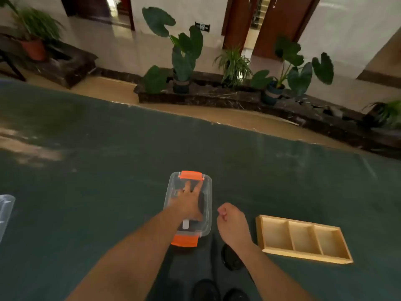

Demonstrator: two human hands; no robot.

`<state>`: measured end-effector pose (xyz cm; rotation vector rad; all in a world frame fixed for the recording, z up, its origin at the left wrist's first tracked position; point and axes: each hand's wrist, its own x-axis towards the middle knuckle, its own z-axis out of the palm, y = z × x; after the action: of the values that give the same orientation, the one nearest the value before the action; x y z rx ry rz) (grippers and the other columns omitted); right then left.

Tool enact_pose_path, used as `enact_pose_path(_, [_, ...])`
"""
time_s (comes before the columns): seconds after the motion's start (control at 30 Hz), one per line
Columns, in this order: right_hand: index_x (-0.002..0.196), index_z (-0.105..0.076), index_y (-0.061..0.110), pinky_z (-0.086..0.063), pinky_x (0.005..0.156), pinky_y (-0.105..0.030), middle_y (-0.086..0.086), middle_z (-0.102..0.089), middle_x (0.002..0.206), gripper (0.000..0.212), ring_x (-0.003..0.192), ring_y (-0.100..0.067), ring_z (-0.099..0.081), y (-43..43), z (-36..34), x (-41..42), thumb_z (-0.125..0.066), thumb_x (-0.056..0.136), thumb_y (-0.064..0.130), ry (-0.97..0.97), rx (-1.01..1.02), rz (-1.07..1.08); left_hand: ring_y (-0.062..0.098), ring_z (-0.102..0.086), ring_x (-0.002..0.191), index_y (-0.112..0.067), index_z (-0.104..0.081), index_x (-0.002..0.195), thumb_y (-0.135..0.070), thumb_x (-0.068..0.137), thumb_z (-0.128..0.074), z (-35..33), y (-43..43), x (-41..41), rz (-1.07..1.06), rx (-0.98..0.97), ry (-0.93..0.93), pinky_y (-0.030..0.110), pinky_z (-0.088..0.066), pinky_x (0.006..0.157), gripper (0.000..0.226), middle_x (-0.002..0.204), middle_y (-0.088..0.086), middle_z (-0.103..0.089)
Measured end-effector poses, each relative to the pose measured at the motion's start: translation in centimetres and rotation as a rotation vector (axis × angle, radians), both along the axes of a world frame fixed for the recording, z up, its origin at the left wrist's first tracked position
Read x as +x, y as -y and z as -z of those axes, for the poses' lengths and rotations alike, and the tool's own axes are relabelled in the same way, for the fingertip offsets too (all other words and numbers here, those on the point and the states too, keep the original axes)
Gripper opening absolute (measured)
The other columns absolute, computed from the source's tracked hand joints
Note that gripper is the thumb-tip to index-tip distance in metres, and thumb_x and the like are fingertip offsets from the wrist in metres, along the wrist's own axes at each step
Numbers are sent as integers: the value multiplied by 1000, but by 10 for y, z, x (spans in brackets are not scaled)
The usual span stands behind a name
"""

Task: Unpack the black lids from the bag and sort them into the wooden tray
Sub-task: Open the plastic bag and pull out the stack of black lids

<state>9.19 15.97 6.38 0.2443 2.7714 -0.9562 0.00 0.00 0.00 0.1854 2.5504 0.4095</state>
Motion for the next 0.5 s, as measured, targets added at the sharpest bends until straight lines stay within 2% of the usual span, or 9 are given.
enact_pose_path(0.07, [88,-61,16,-56,83,-39,-2,-66,92,15,88,-20,-63,1,5,-8,-53,92,4,9,-14,37,49,-11,150,-46,7,154,-54,60,-84,10,-3,-3,37,-45,18,69,-36,108,131,168,9,4])
enact_pose_path(0.13, [93,-64,14,-57,83,-39,-1,-66,92,14,87,-18,-63,3,4,-10,-54,93,4,34,-8,43,47,-15,147,-45,-10,149,-47,64,-83,27,-6,-1,12,-58,-18,70,-41,101,113,163,10,-7])
enact_pose_path(0.23, [90,-64,14,-57,80,-36,1,-63,86,13,82,-17,-62,5,3,-15,-55,94,6,48,-40,37,43,-34,134,-39,-27,138,-30,72,-80,41,-6,4,-55,-14,-124,59,-49,98,86,149,13,-28])
enact_pose_path(0.3, [90,-64,13,-56,78,-35,0,-64,86,11,83,-19,-63,9,-1,-15,-55,96,9,64,-49,38,42,-40,128,-36,-28,137,-30,74,-79,43,-2,4,-84,24,-152,54,-51,97,82,143,13,-32])
enact_pose_path(0.4, [96,-66,11,-57,82,-37,-2,-67,92,9,88,-22,-66,11,-7,-17,-56,96,10,60,-94,59,39,-44,123,-38,-29,138,-38,71,-81,26,7,5,-196,179,-197,49,-49,101,85,139,11,-37])
enact_pose_path(0.5, [103,-66,16,-57,89,-38,-1,-69,100,10,95,-18,-67,15,-17,-22,-61,95,19,47,-253,151,30,-48,116,-48,-34,135,-34,67,-83,-9,17,21,-357,488,-339,41,-47,100,85,125,0,-40])
